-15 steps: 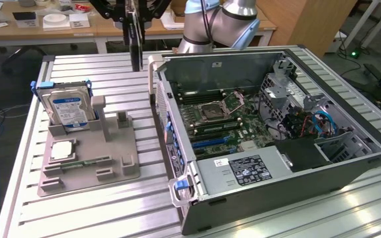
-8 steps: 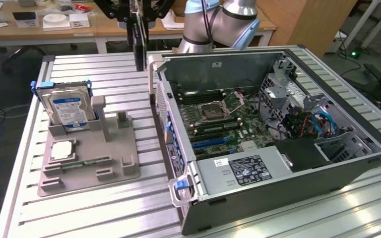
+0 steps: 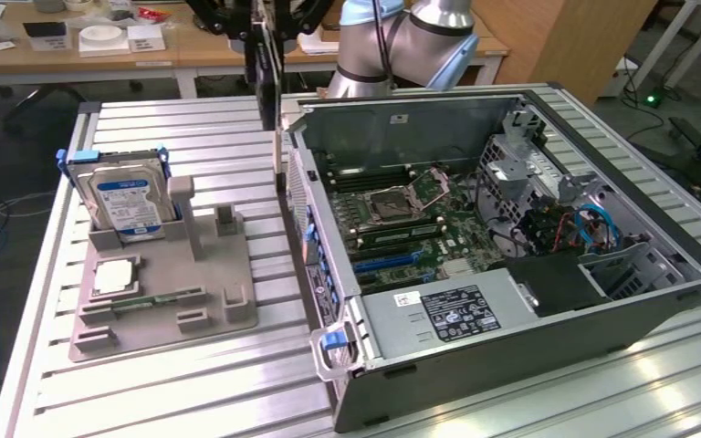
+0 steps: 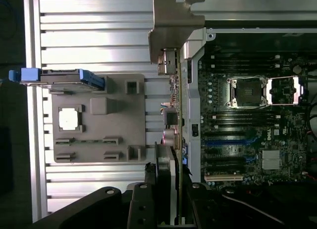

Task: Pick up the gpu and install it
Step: 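Pick up the gpu and move the gpu toward the slot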

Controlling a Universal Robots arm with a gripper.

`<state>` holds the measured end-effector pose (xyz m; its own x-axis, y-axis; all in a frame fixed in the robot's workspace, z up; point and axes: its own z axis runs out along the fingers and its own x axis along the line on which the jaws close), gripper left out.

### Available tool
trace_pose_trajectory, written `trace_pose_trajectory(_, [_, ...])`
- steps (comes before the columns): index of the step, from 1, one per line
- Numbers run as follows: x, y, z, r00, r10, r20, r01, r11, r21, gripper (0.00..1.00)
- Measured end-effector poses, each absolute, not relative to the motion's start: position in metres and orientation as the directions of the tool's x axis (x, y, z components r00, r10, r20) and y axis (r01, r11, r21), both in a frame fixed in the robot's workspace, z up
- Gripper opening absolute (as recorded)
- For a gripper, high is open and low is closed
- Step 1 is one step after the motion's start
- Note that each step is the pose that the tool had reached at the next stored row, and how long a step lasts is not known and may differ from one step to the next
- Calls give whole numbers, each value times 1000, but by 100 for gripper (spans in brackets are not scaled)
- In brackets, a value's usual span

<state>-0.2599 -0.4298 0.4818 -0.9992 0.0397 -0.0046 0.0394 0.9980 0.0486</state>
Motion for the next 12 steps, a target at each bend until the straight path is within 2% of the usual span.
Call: trace_pose_trajectory(12, [-245,-430,468,-999,39,-5,39,998,46,28])
